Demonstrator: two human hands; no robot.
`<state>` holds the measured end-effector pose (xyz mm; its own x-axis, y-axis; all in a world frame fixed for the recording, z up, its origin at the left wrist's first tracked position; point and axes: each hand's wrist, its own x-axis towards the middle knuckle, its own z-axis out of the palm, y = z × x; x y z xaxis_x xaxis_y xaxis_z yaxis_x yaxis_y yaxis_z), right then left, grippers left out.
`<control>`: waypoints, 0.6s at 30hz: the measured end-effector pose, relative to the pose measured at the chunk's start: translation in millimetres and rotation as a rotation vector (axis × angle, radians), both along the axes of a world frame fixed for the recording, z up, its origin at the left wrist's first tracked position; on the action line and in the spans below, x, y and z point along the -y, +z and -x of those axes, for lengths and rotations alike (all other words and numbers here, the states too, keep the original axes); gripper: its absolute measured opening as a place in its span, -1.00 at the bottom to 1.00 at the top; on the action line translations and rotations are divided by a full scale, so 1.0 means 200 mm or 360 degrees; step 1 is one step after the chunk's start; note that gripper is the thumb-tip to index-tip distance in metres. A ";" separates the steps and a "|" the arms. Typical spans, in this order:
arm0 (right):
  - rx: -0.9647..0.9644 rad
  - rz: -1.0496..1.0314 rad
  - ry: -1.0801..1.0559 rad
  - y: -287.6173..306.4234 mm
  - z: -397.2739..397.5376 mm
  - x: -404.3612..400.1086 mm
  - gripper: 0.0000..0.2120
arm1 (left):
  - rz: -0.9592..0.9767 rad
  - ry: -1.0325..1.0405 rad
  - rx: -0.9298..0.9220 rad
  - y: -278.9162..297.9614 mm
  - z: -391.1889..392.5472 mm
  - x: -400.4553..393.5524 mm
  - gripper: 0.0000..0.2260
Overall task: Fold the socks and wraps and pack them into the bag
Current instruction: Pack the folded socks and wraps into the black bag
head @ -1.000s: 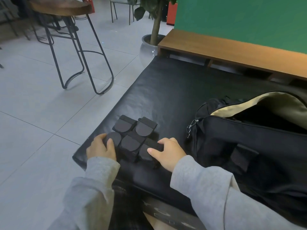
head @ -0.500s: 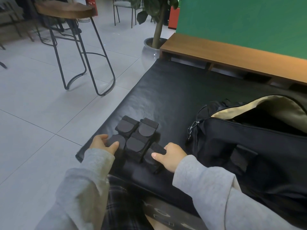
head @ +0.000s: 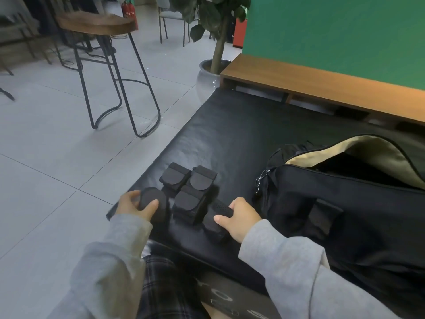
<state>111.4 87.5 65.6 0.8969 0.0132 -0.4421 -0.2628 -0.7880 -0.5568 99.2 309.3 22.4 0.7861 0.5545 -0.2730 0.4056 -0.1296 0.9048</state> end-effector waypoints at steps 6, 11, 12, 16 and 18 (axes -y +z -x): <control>0.0207 -0.0201 -0.0085 0.12 0.04 0.11 -0.67 | -0.0029 0.0007 0.0324 0.18 0.04 0.03 -0.56; 0.0520 -0.0303 -0.0015 0.38 0.10 0.23 -0.78 | -0.0025 -0.0269 0.0596 0.39 0.05 0.25 -0.62; 0.0579 -0.0326 -0.0036 0.43 0.11 0.27 -0.80 | -0.0005 -0.0338 0.0640 0.43 0.05 0.31 -0.65; 0.0795 -0.0440 -0.0216 0.56 0.15 0.43 -0.87 | 0.0336 -0.0703 0.0827 0.59 0.07 0.59 -0.68; 0.0869 -0.0479 -0.0272 0.59 0.16 0.51 -0.85 | 0.0484 -0.0863 0.0887 0.63 0.08 0.72 -0.69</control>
